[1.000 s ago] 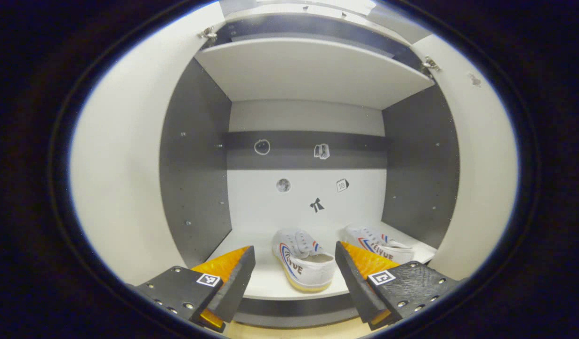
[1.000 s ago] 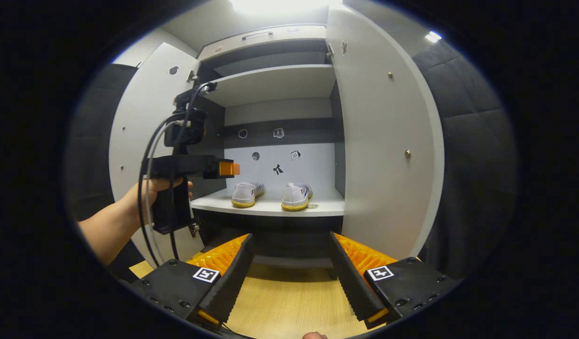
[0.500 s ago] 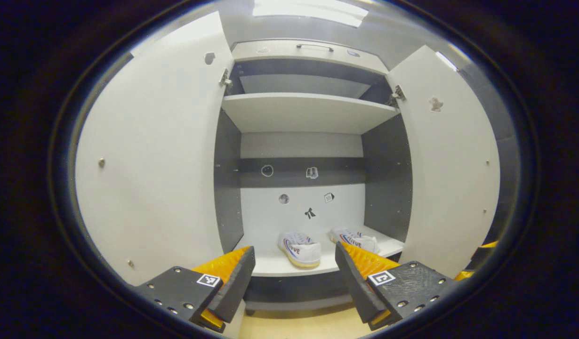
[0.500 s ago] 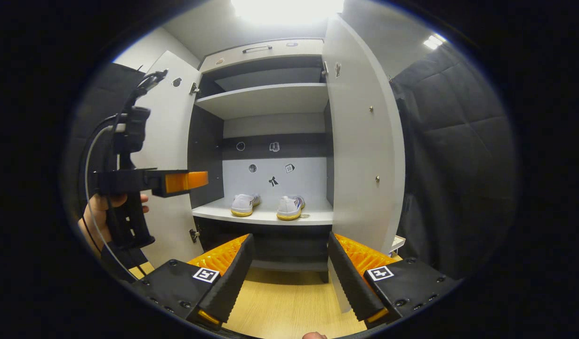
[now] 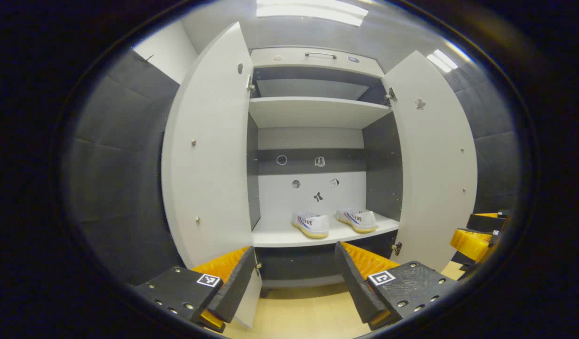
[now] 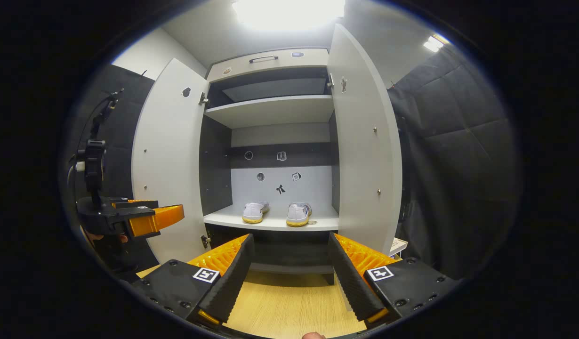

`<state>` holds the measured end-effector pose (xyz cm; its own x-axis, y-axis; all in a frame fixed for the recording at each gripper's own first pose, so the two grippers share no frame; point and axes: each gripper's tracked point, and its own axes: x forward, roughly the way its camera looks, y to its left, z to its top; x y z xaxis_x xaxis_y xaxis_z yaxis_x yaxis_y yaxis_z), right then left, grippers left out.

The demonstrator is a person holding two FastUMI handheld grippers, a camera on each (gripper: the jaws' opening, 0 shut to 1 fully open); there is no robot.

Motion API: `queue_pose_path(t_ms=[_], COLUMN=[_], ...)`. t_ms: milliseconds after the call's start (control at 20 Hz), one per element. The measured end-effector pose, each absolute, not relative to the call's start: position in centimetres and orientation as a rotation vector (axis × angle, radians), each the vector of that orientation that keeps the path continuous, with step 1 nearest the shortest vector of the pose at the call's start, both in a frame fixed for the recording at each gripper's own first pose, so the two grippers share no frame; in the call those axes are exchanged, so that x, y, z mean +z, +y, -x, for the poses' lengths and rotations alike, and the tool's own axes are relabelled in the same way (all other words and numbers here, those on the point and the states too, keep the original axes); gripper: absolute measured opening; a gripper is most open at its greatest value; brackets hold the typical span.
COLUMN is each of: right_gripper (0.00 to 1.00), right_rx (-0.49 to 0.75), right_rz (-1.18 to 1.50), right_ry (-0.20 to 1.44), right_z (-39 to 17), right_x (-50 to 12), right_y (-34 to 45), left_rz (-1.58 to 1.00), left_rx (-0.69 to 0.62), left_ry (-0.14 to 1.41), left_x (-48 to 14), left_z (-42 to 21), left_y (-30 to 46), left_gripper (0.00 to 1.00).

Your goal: Grab one shoe with the right hand and put it into the shoe cabinet, grab the other shoe with the left hand and put it into the shoe cabinet; then close the right door with the right hand and the left door with the left hand.

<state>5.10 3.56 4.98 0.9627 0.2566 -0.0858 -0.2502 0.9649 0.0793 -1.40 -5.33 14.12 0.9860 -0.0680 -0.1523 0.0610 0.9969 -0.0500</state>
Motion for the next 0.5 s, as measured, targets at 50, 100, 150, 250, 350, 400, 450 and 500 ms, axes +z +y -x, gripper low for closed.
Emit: queue_pose_path(t_ms=[50, 100, 150, 250, 350, 400, 450, 500], right_gripper=[0.98, 0.98, 0.98, 0.98, 0.98, 0.98, 0.98, 0.98], right_rx=[0.258, 0.258, 0.256, 0.251, 0.234, 0.220, 0.205, 0.186], right_rz=[-0.069, -0.071, -0.073, -0.072, -0.063, -0.058, -0.054, -0.052], right_ry=[0.091, 0.089, 0.090, 0.089, 0.085, 0.084, 0.085, 0.087], right_z=[-4.9, -4.6, -4.4, -3.9, -3.7, -3.8, -3.8, -3.9], right_x=[5.1, 5.2, 5.2, 5.4, 5.5, 5.6, 5.6, 5.7], right_y=[3.7, 3.7, 3.8, 3.6, 3.0, 2.4, 1.7, 0.9], left_rz=[0.044, 0.045, 0.045, 0.051, 0.062, 0.062, 0.060, 0.058], left_rx=[-0.060, -0.056, -0.051, -0.037, -0.030, -0.025, -0.021, -0.017], left_ry=[0.158, 0.159, 0.159, 0.160, 0.158, 0.156, 0.155, 0.153], left_x=[13.9, 13.8, 13.9, 13.9, 14.2, 14.3, 14.3, 14.5], left_z=[2.1, 2.7, 3.3, 4.4, 5.3, 5.6, 6.0, 6.2], left_y=[-4.9, -4.6, -4.2, -3.4, -2.6, -2.4, -2.0, -1.6], left_gripper=[0.97, 0.97, 0.97, 1.00, 0.97, 0.97, 0.97, 0.97])
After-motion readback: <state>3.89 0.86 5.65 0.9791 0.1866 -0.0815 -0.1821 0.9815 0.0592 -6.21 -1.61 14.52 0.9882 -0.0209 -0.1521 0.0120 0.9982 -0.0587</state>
